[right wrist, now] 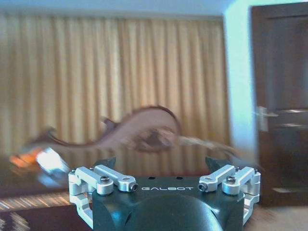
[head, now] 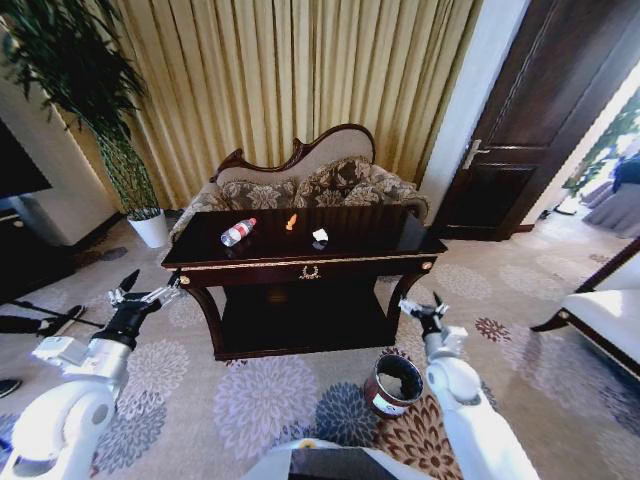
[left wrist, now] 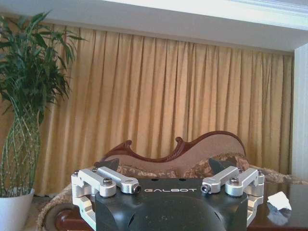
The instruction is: Move to the front of the table and place the trash on the table into the trash bin.
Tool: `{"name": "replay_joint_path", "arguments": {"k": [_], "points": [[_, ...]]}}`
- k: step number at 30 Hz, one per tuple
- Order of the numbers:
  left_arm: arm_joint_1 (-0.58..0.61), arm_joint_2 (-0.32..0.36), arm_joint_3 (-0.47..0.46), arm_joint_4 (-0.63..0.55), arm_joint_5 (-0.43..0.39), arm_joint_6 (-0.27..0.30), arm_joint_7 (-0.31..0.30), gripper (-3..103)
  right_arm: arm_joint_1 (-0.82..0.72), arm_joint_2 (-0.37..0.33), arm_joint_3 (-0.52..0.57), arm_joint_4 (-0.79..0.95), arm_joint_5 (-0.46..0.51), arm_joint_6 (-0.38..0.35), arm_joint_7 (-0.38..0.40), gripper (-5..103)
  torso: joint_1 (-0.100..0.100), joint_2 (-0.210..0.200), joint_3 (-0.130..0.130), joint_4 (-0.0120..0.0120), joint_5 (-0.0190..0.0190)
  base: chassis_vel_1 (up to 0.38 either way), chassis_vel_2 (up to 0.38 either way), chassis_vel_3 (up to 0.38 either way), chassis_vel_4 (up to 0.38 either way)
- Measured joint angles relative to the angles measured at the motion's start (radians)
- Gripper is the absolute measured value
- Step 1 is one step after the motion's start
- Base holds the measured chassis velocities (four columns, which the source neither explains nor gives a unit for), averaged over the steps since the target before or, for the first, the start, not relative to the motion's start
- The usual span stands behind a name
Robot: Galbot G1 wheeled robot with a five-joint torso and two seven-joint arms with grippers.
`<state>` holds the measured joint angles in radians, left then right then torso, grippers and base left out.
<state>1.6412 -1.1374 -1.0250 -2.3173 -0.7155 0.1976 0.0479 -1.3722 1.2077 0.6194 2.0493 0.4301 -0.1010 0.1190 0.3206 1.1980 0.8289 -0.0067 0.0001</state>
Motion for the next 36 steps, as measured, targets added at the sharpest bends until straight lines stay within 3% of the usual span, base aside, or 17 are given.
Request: {"name": "replay_joint_path", "arguments": {"k": [8,24,36], "points": [[0.009,-0.007,-0.015,-0.016,0.017,-0.001,-0.001,100,0.042,-0.061,-0.067,0.203,0.137,-0.115,0.0,100,0.0,0.0,0.0,0.0003,-0.0001,0.0,0.0,0.0,0.0],[-0.003,-0.007,0.024,-0.017,0.038,-0.001,0.001,100,0.019,-0.049,-0.067,0.17,0.09,-0.086,0.0,100,0.0,0.0,0.0,0.0001,0.0,-0.006,0.01,0.006,-0.011],[-0.002,-0.005,0.019,-0.009,0.038,-0.001,0.002,100,0.01,-0.043,-0.075,0.157,0.045,-0.08,0.0,100,0.0,0.0,0.0,0.0003,-0.0001,-0.13,0.183,0.121,-0.186]]}}
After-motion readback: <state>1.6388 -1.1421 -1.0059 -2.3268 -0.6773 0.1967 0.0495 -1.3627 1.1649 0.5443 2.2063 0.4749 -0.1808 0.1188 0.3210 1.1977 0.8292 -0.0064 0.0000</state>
